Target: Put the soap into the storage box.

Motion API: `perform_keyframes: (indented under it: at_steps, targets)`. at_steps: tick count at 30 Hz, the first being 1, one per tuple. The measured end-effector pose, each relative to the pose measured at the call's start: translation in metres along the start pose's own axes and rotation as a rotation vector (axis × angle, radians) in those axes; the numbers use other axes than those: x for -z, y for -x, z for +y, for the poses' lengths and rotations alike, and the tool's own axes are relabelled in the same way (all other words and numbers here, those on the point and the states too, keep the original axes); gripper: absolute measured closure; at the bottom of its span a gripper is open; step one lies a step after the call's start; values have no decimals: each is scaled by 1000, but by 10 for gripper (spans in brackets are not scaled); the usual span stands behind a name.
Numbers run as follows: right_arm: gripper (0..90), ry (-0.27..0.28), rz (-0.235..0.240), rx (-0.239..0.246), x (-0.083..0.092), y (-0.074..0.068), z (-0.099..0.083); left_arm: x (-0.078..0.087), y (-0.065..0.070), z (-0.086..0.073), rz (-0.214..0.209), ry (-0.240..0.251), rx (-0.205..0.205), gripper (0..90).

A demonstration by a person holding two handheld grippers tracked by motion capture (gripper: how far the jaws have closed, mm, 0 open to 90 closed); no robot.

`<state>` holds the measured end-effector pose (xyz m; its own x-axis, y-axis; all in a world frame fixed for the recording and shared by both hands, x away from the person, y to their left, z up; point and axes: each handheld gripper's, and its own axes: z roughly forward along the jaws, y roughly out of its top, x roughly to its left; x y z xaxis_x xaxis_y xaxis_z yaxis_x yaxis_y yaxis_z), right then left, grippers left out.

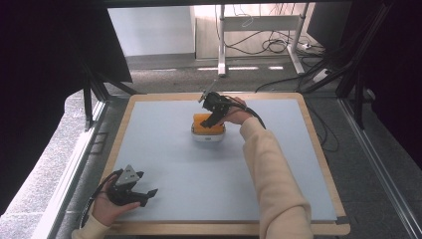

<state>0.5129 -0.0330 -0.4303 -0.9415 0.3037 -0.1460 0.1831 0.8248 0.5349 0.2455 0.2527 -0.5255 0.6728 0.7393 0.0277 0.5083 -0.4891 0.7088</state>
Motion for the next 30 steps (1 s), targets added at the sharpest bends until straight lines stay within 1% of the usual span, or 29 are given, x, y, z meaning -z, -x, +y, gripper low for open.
perform_keyframes:
  at_steps: [2, 3, 4, 5, 6, 8, 10, 11, 12, 16, 18, 19, 21, 22, 23, 24, 25, 26, 28, 29, 30]
  targets:
    - [232, 18, -5, -16, 3, -1, -2, 0, 0, 0, 1, 0, -1, 188]
    - [232, 18, -5, -16, 3, -1, -2, 0, 0, 0, 1, 0, -1, 188]
    - [216, 47, -6, -42, 6, -3, -4, 1, 0, 0, 2, 3, 1, 188]
    - [216, 47, -6, -42, 6, -3, -4, 1, 0, 0, 2, 3, 1, 188]
    - [209, 72, -7, -74, 11, -5, -8, 1, 0, 0, 2, 6, 3, 188]
    - [209, 90, -19, -112, 15, -7, -12, 2, 0, 0, 4, 9, 4, 188]
    - [210, 114, -20, -151, 20, -9, -18, 3, 1, 0, 5, 11, 5, 188]
    - [209, 124, -25, -165, 23, -10, -21, 2, 2, 0, 5, 19, 16, 188]
    - [210, 140, -30, -178, 25, -11, -24, 3, 1, 0, 7, 12, 9, 188]
    - [215, 191, -44, -230, 37, -18, -36, 3, 1, 0, 11, 14, 12, 188]
    - [219, 195, -66, -245, 43, -22, -42, 3, 1, 1, 13, 13, 11, 188]
    - [221, 203, -76, -243, 46, -24, -45, 3, 0, 1, 13, 15, 11, 188]
    - [225, 207, -81, -248, 49, -27, -48, 3, 0, 1, 13, 14, 11, 188]
    - [227, 192, -107, -255, 56, -33, -56, 3, 0, 1, 13, 14, 11, 188]
    - [227, 192, -107, -255, 56, -33, -56, 3, 1, 1, 12, 20, 17, 188]
    - [235, 191, -122, -258, 59, -35, -59, 3, 0, 1, 12, 16, 12, 188]
    - [238, 183, -144, -285, 64, -40, -65, 3, 0, 1, 13, 16, 12, 188]
    - [247, 185, -177, -291, 69, -46, -74, 3, 1, 1, 10, 23, 20, 188]
    - [247, 178, -198, -312, 75, -53, -83, 4, 2, 1, 11, 23, 19, 188]
    - [248, 179, -216, -317, 79, -58, -91, 4, 2, 1, 12, 23, 19, 188]
    - [250, 182, -220, -321, 82, -61, -95, 4, 2, 1, 11, 24, 20, 188]
